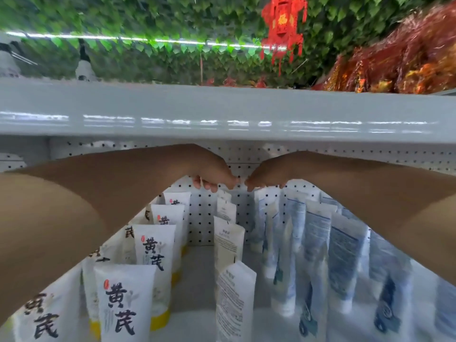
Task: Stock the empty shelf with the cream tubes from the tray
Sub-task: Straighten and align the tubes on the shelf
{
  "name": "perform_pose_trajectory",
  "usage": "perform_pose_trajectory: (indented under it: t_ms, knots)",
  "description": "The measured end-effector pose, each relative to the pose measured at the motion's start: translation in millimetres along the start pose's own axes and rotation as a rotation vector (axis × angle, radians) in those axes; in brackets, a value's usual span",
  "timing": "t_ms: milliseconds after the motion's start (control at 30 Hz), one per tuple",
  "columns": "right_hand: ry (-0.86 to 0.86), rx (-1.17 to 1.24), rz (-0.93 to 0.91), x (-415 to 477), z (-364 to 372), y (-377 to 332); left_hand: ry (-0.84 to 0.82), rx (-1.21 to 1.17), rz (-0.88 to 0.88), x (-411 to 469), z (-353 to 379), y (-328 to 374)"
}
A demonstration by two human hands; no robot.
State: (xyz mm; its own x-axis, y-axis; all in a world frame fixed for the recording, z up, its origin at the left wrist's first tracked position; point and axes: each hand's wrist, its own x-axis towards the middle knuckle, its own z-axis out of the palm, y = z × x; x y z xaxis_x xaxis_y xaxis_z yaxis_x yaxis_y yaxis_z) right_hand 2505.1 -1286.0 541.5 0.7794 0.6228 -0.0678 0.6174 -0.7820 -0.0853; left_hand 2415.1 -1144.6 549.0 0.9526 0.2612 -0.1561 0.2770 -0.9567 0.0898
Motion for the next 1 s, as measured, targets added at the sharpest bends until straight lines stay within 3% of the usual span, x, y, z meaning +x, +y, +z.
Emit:
perform_pose_trajectory:
  t_ms: [267,633,800,1000]
  knots:
    - [-0.038,0.02,0.01,4,-1,16,-0.038,0.095,0.009,19,12,20]
    - [0.021,-0.044,-0.223,3,-8,16,-0.045,0.134,0.084,9,8,2]
    - [0.096,-0.186,-0.24,8,-14,19,0.193,0.033,0.145,11,3,-10]
    - [0.062,-0.245,-0.181,11,-13,10,0.27,0.26,0.084,24,8,-5]
